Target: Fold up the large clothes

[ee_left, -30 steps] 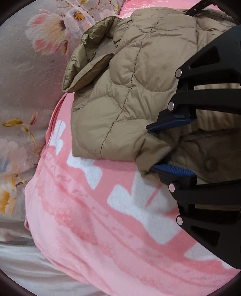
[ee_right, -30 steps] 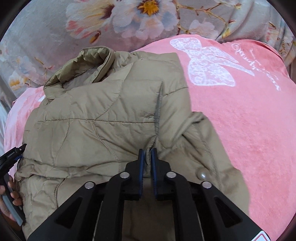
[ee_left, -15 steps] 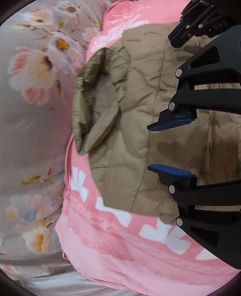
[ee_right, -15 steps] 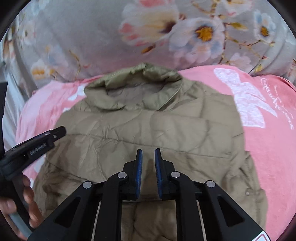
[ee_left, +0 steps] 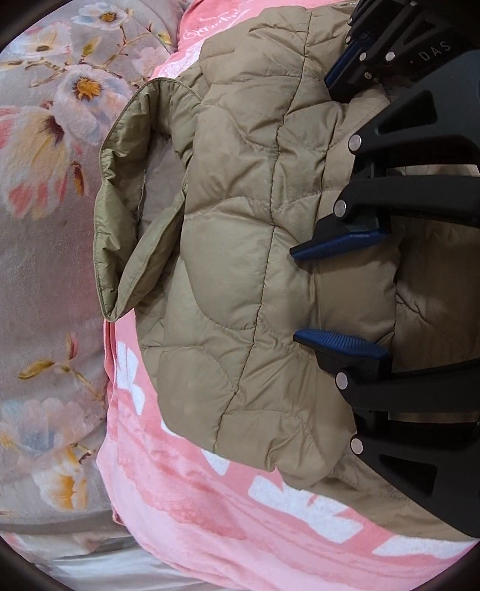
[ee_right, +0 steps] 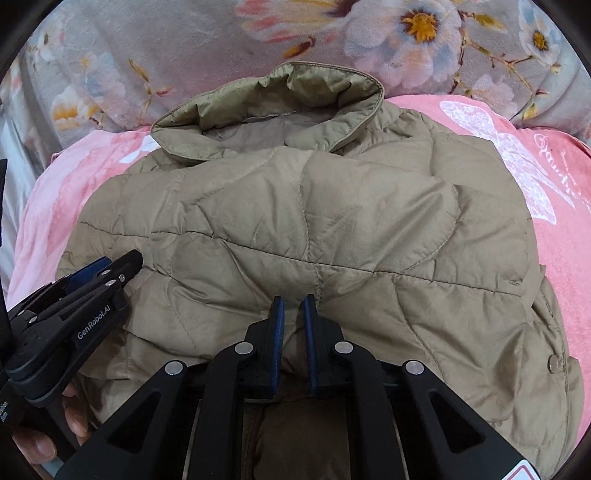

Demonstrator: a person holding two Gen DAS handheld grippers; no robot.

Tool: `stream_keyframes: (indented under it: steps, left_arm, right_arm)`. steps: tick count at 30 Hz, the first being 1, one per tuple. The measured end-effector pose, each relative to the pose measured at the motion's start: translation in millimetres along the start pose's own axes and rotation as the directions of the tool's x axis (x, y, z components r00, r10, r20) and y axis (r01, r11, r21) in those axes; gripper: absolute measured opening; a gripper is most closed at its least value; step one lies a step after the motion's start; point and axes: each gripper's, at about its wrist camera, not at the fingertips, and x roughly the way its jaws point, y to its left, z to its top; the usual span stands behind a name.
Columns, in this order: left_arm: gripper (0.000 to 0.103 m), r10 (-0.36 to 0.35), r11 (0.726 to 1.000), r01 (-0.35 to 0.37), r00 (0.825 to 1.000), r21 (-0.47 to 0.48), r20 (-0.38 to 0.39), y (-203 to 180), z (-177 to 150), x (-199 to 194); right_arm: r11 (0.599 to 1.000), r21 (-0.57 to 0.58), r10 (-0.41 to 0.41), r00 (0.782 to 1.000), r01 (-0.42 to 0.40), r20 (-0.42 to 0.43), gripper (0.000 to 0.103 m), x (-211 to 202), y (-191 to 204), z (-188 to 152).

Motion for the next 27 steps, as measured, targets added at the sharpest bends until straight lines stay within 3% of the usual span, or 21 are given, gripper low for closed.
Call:
stream_keyframes:
  steps: [5,20,22,25,27]
  left_arm:
    - [0.038,0.013,1.0,-0.013,1.0,0.012,0.004,-2.9,-1.9,2.0]
    - [0.038,0.067,0.996,-0.067,0.998,0.056,0.004,-11.4,-1.8,3.9]
    - [0.04,0.028,0.999,-0.028,1.0,0.032,0.007,-5.2,-0.8,0.7]
    - [0.042,-0.097,0.995,0.097,0.995,-0.017,-0.028,14.2,9.1,-12.3]
    - [0.049,-0.181,0.981,0.179,0.983,-0.079,-0.017,30.5,23.7,-27.1]
  right_arm:
    - [0.999,-0.027,-0.035,0.999,0.035,0.028,0.008,1.6,5.2,-2.9]
    - [1.0,0.0,-0.004,1.0,0.004,0.025,0.009,2.2,-1.3,-1.6]
    - [1.0,0.013,0.021,0.999,-0.021,0.025,0.009,1.0,-5.0,-1.0]
    - [0.988,0.047,0.147,0.989,-0.146,-0.005,0.017,-13.1,-24.0,5.7]
    - [0.979,0.069,0.188,0.981,-0.192,0.057,0.035,-33.9,-38.9,17.1]
